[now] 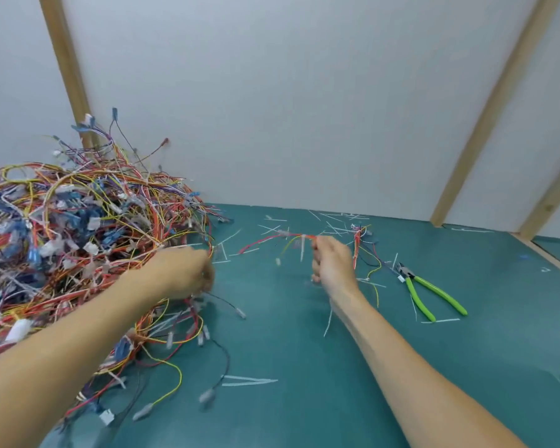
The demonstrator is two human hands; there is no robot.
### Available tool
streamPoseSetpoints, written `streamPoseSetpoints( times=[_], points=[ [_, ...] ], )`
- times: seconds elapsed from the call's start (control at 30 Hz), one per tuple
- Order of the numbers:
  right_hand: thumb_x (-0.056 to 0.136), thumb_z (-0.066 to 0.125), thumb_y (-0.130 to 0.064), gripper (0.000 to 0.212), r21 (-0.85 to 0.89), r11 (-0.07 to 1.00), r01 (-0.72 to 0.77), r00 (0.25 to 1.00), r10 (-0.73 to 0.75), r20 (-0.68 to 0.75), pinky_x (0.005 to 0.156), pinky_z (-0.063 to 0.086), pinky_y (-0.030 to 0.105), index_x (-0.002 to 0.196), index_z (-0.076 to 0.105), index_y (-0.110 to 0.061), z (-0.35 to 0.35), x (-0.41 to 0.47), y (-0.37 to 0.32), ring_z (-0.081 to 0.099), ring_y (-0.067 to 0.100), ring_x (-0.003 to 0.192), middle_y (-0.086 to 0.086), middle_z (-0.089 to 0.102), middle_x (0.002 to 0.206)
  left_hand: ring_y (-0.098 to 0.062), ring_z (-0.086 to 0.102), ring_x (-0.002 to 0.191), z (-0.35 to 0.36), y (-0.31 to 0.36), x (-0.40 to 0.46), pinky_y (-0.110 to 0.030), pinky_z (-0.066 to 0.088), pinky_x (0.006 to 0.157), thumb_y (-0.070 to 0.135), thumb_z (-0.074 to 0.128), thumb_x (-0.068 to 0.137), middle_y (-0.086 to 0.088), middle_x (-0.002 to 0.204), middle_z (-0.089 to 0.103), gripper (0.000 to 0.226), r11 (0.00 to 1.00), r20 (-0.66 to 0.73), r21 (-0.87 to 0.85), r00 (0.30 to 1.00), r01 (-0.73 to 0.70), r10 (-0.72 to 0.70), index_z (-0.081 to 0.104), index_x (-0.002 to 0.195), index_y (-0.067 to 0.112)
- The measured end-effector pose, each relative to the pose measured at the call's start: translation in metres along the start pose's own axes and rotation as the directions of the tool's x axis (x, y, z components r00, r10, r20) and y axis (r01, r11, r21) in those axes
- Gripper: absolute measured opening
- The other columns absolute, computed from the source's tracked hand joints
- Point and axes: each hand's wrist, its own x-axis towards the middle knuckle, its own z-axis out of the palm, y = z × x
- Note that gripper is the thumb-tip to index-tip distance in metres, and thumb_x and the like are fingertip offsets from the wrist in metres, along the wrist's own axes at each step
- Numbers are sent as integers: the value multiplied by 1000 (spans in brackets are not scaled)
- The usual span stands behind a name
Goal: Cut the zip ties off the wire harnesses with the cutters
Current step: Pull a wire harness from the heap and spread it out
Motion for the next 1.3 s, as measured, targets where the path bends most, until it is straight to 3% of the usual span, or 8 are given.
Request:
streamPoseSetpoints(
  times=[0.1,0.3,0.43,0.57,0.8,0.9,1.0,1.3],
  points=[
    [100,44,-14,30,-9,1000,8,997,-9,-76,53,28,29,71,51,-19,-20,4,0,28,15,54,-5,37,60,-17,68,98,-10,0,3,-35,56,87,31,54,98,11,106,74,20,995,-81,-95,996,25,-33,72,97,38],
    [85,59,-26,35,-364,831,420,808,-161,566,51,25,24,51,50,-22,-51,-30,-7,31,10,51,-6,38,50,-22,70,96,-12,27,22,-37,56,86,20,50,98,4,100,75,25,916,-309,-401,937,25,-161,73,106,27],
    [96,60,-38,30,-652,459,603,784,-189,592,62,37,37,68,55,-27,-42,-48,6,45,15,64,-9,51,57,-16,71,76,-4,90,33,-25,49,63,42,38,107,-3,91,77,43,607,69,-794,997,30,41,68,104,11],
    [101,59,-34,24,-600,601,528,849,-347,400,72,47,39,82,65,-21,-42,-34,11,59,19,77,-8,68,77,-17,58,54,17,127,40,-26,50,57,58,34,104,-1,61,65,62,542,126,-840,977,13,172,73,88,12],
    [92,56,-54,39,-497,697,518,854,-387,348,98,49,29,126,63,-36,-79,-2,23,57,3,119,-24,63,122,-6,42,59,10,119,72,-20,49,66,29,53,104,13,58,42,28,262,-397,-900,904,-349,-159,73,85,21],
    [94,63,-38,21,-594,574,564,825,-420,377,104,43,36,110,72,-28,-74,0,37,55,8,113,-15,65,112,0,57,77,14,129,84,-18,46,79,25,57,102,16,78,64,20,573,-421,-713,900,-403,109,72,90,30],
    [90,63,-41,15,-672,505,541,831,-446,334,105,38,35,100,72,-34,-80,1,38,51,7,109,-18,60,105,-18,52,112,34,109,90,-41,33,108,37,49,102,7,107,57,17,981,-327,-191,944,-31,-34,67,102,37],
    [104,51,-35,27,-683,392,617,780,-188,597,109,34,37,125,67,-37,-75,-8,36,47,13,124,-12,59,121,-22,39,136,37,91,75,-44,21,119,16,52,89,1,137,50,43,967,-451,69,872,247,-190,54,132,25]
  ],
)
